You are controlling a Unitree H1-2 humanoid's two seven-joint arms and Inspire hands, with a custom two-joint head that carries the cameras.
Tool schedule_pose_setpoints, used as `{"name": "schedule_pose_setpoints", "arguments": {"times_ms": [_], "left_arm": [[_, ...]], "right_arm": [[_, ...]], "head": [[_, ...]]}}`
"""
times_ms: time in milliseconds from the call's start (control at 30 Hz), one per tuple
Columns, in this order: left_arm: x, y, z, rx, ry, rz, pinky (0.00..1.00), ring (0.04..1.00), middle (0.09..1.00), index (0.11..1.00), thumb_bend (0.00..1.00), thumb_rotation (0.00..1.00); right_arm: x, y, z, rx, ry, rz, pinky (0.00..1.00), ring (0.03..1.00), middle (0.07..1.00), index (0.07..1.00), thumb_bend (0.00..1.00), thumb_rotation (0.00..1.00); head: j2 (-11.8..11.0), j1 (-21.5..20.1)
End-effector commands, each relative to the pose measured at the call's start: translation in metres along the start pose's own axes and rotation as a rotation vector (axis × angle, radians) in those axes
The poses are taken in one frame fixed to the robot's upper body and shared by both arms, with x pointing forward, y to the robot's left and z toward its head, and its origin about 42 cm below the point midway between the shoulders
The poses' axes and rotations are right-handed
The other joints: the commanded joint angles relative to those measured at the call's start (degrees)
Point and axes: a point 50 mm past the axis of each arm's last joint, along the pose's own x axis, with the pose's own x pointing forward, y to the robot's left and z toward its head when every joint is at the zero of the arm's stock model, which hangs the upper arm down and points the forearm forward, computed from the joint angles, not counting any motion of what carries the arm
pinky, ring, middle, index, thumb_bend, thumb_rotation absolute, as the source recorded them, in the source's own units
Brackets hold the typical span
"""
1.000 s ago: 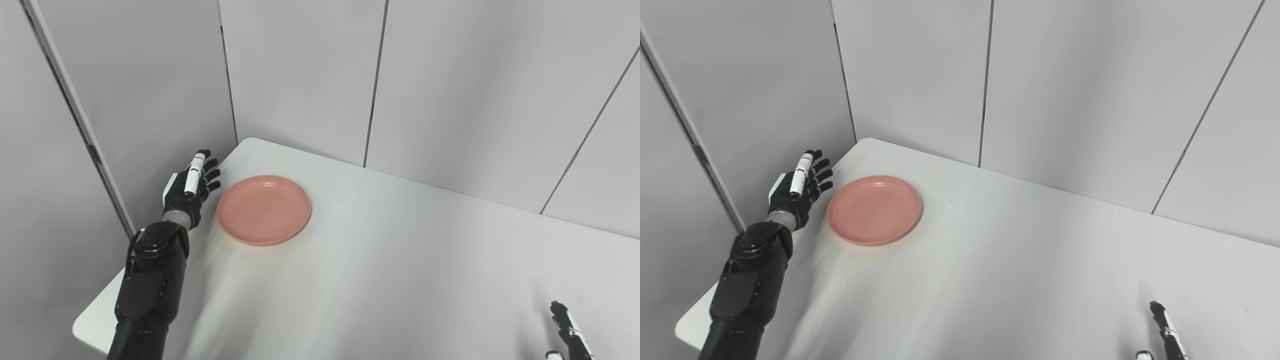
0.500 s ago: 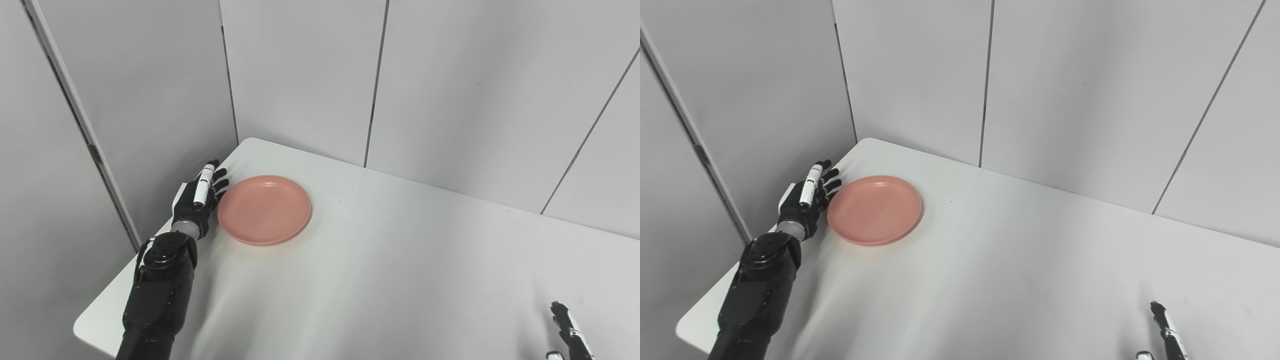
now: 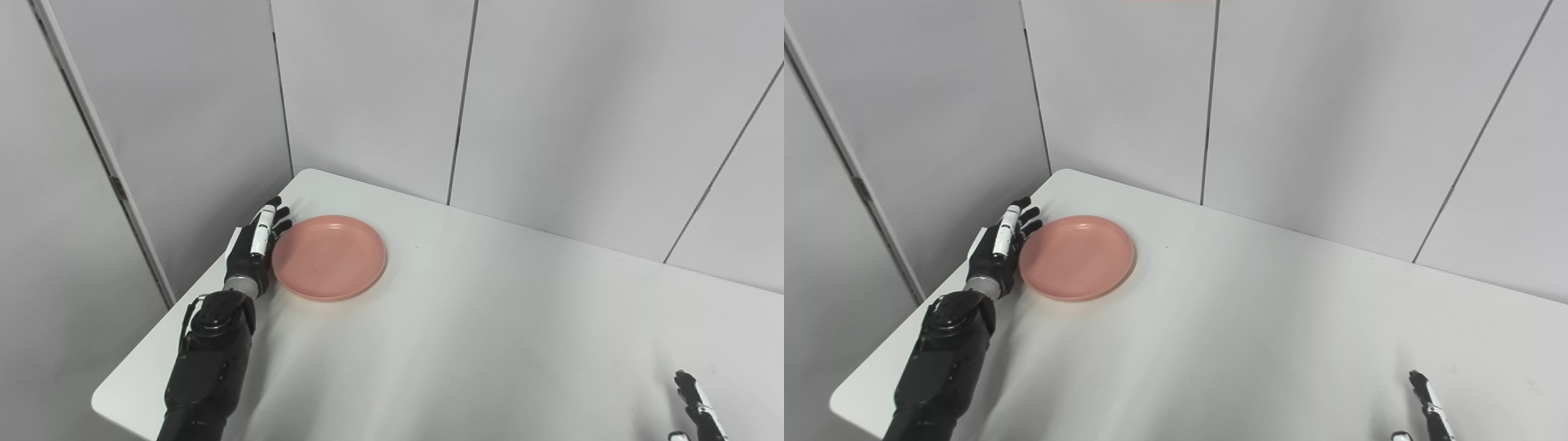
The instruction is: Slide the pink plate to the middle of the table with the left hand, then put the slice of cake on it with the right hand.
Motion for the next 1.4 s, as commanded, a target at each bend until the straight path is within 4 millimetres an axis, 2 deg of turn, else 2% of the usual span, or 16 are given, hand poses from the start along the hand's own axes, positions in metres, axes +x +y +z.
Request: {"name": "schedule_pose_setpoints", "arguments": {"times_ms": [0,233,400,700,800,867,967,1367], "left_arm": [[0.002,-0.021,0.001,-0.001,-0.004,-0.059,0.90,0.908,0.920,0.905,0.32,1.00],[-0.005,-0.041,-0.008,-0.008,0.013,-0.125,0.90,0.906,0.921,0.904,0.32,1.00],[-0.009,-0.054,-0.011,-0.015,0.017,-0.164,0.90,0.911,0.926,0.909,0.32,1.00],[-0.015,-0.082,-0.010,-0.024,0.030,-0.247,0.90,0.913,0.927,0.899,0.33,0.99],[-0.016,-0.088,-0.010,-0.021,0.042,-0.274,0.91,0.919,0.932,0.904,0.33,1.00],[-0.019,-0.098,-0.014,-0.016,0.057,-0.303,0.90,0.917,0.930,0.903,0.32,1.00],[-0.022,-0.107,-0.018,-0.013,0.079,-0.333,0.89,0.909,0.922,0.905,0.31,1.00],[-0.039,-0.148,-0.032,-0.028,0.137,-0.480,0.90,0.918,0.934,0.924,0.31,1.00]], "right_arm": [[-0.003,0.001,0.002,0.006,-0.001,-0.009,1.00,0.979,0.968,0.963,0.33,1.00],[-0.003,0.004,0.004,0.012,0.005,0.005,1.00,0.979,0.975,0.970,0.34,1.00],[-0.003,0.007,0.007,0.014,-0.001,0.015,0.99,0.973,0.975,0.975,0.36,1.00],[0.000,0.014,0.016,0.006,-0.026,0.010,0.92,0.930,0.935,0.931,0.29,1.00],[0.001,0.018,0.017,0.006,-0.026,0.010,0.91,0.925,0.930,0.926,0.29,1.00],[0.003,0.021,0.017,0.019,-0.025,0.010,0.91,0.922,0.925,0.920,0.35,1.00],[0.005,0.027,0.018,0.013,-0.030,0.011,0.89,0.917,0.922,0.917,0.37,1.00],[0.009,0.042,0.026,0.000,-0.035,0.015,0.89,0.924,0.934,0.928,0.33,1.00]], "head": [[0.2,-0.2],[0.9,-2.3],[1.8,-5.7],[3.1,-10.7],[3.6,-13.5],[4.0,-14.8],[4.6,-17.3],[6.8,-26.0]]}}
